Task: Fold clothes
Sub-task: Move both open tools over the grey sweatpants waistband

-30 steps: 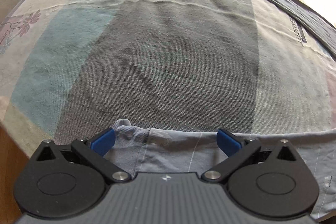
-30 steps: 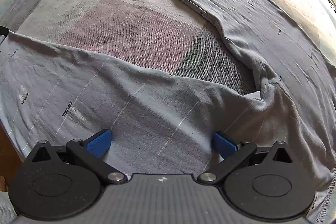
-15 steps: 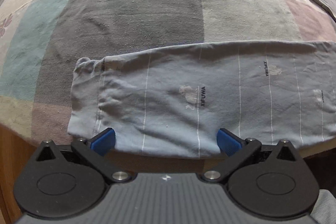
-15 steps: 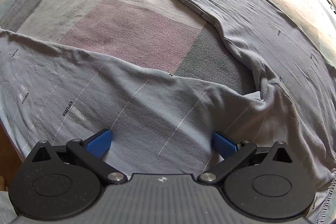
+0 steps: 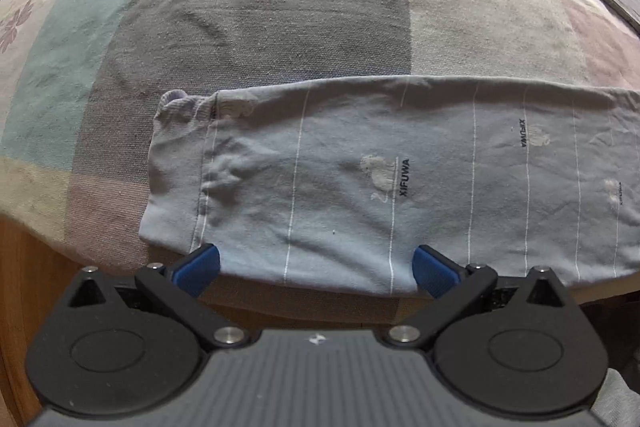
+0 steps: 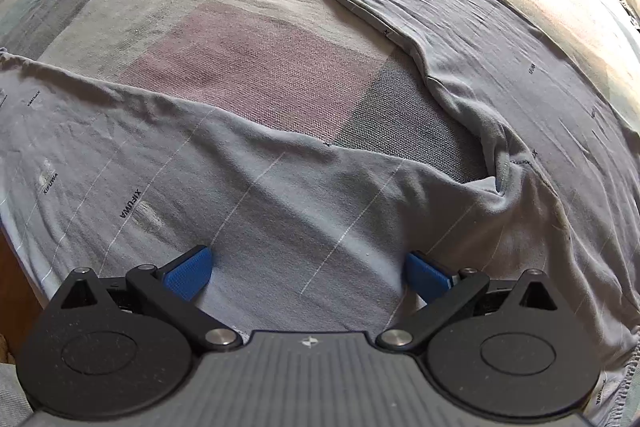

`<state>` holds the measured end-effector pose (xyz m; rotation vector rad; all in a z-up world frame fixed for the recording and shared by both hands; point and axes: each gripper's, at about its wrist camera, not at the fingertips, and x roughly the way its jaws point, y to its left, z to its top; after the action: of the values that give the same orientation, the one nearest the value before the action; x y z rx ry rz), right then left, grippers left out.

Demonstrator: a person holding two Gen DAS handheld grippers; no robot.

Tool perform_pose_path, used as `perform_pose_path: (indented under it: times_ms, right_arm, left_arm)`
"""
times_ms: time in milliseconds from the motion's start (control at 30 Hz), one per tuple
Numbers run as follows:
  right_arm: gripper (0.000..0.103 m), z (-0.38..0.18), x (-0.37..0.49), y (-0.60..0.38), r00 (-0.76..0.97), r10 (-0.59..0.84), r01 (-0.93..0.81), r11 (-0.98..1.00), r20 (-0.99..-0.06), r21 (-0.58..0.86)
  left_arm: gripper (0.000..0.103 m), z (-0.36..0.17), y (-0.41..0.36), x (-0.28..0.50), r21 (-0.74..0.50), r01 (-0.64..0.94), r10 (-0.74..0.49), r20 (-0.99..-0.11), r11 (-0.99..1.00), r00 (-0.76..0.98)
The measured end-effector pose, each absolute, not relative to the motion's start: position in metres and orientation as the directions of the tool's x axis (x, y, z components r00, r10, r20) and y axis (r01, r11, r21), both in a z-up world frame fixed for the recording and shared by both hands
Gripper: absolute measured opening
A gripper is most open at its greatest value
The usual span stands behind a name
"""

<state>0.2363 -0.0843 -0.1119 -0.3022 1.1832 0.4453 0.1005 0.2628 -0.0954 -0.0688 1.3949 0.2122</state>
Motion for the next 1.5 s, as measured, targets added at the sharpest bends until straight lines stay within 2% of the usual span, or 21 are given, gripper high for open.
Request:
perform_pose_path:
  times_ms: [167, 333, 433, 600, 700, 833, 900, 967, 1100, 1367, 1500]
  right_arm:
    - [0.103, -0.112, 0.235, -0.085, 0.310, 0.180, -0.492, 0.871, -0.933, 0.005]
    - [0.103, -0.107, 0.234, -0.089, 0.292, 0.192, -0.535, 0.845, -0.937, 0.007]
    - [0.103, -0.102, 0.230, -0.098, 0.300, 0.191, -0.538, 0.843, -0.935, 0.000]
    - [0.103, -0.096, 0.211, -0.138, 0.331, 0.161, -0.472, 0.881, -0.930, -0.015]
    - [0.103, -0.108, 0.196, -0.167, 0.302, 0.148, -0.428, 0.904, -0.942, 0.005]
    - [0.103, -0.106, 0.187, -0.177, 0.305, 0.167, -0.439, 0.898, -0.938, 0.017]
    - [0.103, -0.099, 0.191, -0.186, 0.336, 0.170, -0.393, 0.919, -0.926, 0.026]
    - [0.103, -0.093, 0.194, -0.198, 0.381, 0.170, -0.337, 0.941, -0.909, 0.034]
    - [0.103, -0.107, 0.192, -0.241, 0.373, 0.078, -0.172, 0.985, -0.924, 0.014]
    - [0.103, -0.098, 0.153, -0.294, 0.452, 0.054, -0.028, 0.999, -0.891, 0.046]
    - [0.103, -0.114, 0.148, -0.297, 0.426, 0.005, -0.010, 1.000, -0.904, 0.001]
  left_arm:
    - [0.102, -0.079, 0.211, 0.144, -0.004, -0.080, 0.018, -0.964, 0.997, 0.266]
    - [0.102, -0.076, 0.129, 0.164, -0.082, 0.155, -0.131, -0.931, 0.985, 0.341]
    - [0.102, -0.086, 0.087, 0.155, -0.075, 0.280, -0.162, -0.939, 0.957, 0.303]
    - [0.102, -0.099, 0.069, 0.144, -0.018, 0.331, -0.103, -0.965, 0.944, 0.241]
    - [0.102, -0.086, 0.066, 0.158, -0.084, 0.270, -0.153, -0.958, 0.959, 0.244]
    - [0.102, -0.081, 0.033, 0.183, -0.082, 0.340, -0.183, -0.943, 0.937, 0.277]
    - [0.102, -0.083, 0.019, 0.198, -0.118, 0.333, -0.210, -0.943, 0.936, 0.257]
    - [0.102, -0.089, 0.007, 0.211, -0.213, 0.283, -0.270, -0.946, 0.935, 0.178]
    - [0.102, -0.092, -0.011, 0.217, -0.282, 0.255, -0.319, -0.941, 0.925, 0.115]
    - [0.102, -0.066, -0.069, 0.245, -0.239, 0.416, -0.325, -0.934, 0.877, 0.147]
    - [0.102, -0.057, -0.116, 0.271, -0.268, 0.508, -0.394, -0.906, 0.819, 0.157]
